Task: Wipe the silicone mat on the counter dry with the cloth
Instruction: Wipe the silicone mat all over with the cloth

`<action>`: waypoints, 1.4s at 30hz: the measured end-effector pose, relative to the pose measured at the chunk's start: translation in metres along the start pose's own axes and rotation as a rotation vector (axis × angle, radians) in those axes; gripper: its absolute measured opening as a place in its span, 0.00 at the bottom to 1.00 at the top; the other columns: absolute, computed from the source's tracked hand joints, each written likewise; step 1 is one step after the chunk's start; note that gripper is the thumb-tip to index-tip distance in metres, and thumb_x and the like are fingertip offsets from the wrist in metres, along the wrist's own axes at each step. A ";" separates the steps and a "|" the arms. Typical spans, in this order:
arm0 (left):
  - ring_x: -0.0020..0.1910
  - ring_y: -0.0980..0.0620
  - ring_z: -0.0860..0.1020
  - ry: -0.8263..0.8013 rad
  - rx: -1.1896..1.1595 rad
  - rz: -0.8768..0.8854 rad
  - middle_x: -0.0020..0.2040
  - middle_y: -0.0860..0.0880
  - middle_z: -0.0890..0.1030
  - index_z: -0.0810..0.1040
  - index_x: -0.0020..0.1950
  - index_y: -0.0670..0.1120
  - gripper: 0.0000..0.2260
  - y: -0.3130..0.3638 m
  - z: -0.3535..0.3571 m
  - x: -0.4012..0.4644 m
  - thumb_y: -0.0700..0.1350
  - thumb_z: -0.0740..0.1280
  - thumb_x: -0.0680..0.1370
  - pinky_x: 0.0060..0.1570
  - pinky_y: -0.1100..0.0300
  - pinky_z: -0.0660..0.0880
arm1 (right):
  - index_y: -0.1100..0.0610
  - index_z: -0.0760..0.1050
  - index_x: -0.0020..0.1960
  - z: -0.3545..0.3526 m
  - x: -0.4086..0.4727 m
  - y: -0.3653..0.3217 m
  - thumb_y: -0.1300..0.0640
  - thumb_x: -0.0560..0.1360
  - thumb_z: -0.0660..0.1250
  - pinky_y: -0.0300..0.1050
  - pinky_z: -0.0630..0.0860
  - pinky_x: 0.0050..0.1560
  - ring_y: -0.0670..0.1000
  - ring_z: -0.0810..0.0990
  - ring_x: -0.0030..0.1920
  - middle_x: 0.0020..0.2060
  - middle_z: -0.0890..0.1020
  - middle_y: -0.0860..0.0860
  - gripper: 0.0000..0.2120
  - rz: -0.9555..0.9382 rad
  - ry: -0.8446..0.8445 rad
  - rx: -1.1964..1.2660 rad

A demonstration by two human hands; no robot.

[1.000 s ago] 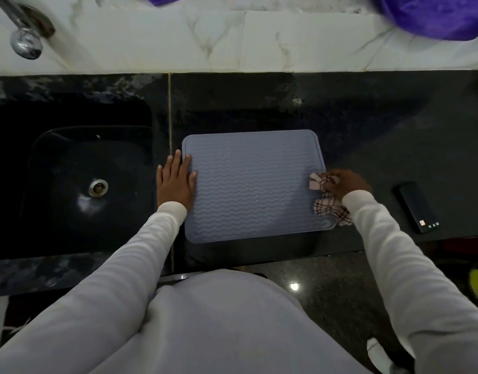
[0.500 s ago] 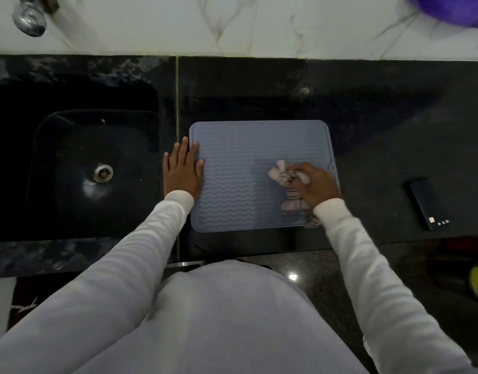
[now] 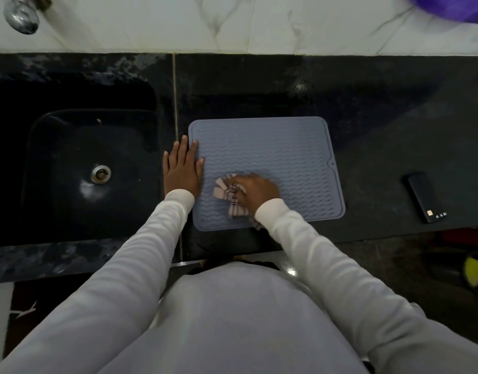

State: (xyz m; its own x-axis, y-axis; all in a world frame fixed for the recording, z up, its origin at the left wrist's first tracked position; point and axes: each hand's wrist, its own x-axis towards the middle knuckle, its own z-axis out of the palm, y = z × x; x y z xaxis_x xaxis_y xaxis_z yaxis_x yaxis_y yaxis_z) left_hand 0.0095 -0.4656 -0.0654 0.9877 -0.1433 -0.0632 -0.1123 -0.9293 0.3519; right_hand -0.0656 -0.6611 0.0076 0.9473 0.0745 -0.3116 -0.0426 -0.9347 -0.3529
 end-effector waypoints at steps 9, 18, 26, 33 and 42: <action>0.79 0.48 0.49 -0.009 0.027 -0.004 0.80 0.50 0.52 0.53 0.79 0.54 0.24 0.000 -0.001 -0.001 0.56 0.47 0.84 0.76 0.47 0.43 | 0.43 0.75 0.64 -0.032 -0.021 0.100 0.49 0.75 0.67 0.49 0.74 0.55 0.58 0.79 0.57 0.59 0.80 0.54 0.18 0.345 0.044 0.061; 0.79 0.48 0.49 -0.024 0.025 0.002 0.80 0.49 0.51 0.52 0.79 0.54 0.24 0.000 -0.001 0.000 0.57 0.46 0.84 0.76 0.47 0.43 | 0.40 0.74 0.63 -0.070 -0.046 0.174 0.46 0.75 0.66 0.51 0.74 0.53 0.60 0.79 0.56 0.58 0.80 0.54 0.16 0.623 0.095 0.017; 0.79 0.48 0.48 -0.019 0.028 -0.004 0.80 0.49 0.51 0.52 0.80 0.53 0.24 0.002 -0.004 -0.001 0.56 0.47 0.84 0.76 0.47 0.42 | 0.43 0.76 0.60 -0.074 -0.041 0.150 0.45 0.74 0.66 0.48 0.75 0.52 0.59 0.79 0.55 0.57 0.81 0.52 0.15 0.611 0.129 0.110; 0.79 0.47 0.49 -0.015 0.013 -0.005 0.80 0.49 0.51 0.53 0.79 0.54 0.24 0.001 -0.001 0.000 0.57 0.47 0.84 0.76 0.47 0.42 | 0.44 0.77 0.57 -0.035 -0.009 0.017 0.46 0.74 0.66 0.47 0.76 0.47 0.56 0.81 0.52 0.53 0.83 0.50 0.12 0.049 -0.002 0.178; 0.78 0.47 0.51 0.007 0.001 0.000 0.80 0.48 0.54 0.56 0.79 0.53 0.23 0.000 0.000 0.001 0.55 0.50 0.84 0.76 0.47 0.43 | 0.44 0.73 0.65 0.002 0.006 -0.045 0.45 0.80 0.57 0.49 0.73 0.52 0.59 0.79 0.57 0.58 0.80 0.53 0.16 -0.068 -0.095 -0.071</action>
State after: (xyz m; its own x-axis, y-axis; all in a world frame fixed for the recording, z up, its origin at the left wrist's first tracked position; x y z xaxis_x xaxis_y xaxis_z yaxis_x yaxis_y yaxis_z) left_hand 0.0105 -0.4656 -0.0659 0.9884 -0.1412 -0.0565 -0.1127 -0.9295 0.3513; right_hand -0.0586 -0.6176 0.0201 0.9127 0.1684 -0.3724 0.0467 -0.9482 -0.3142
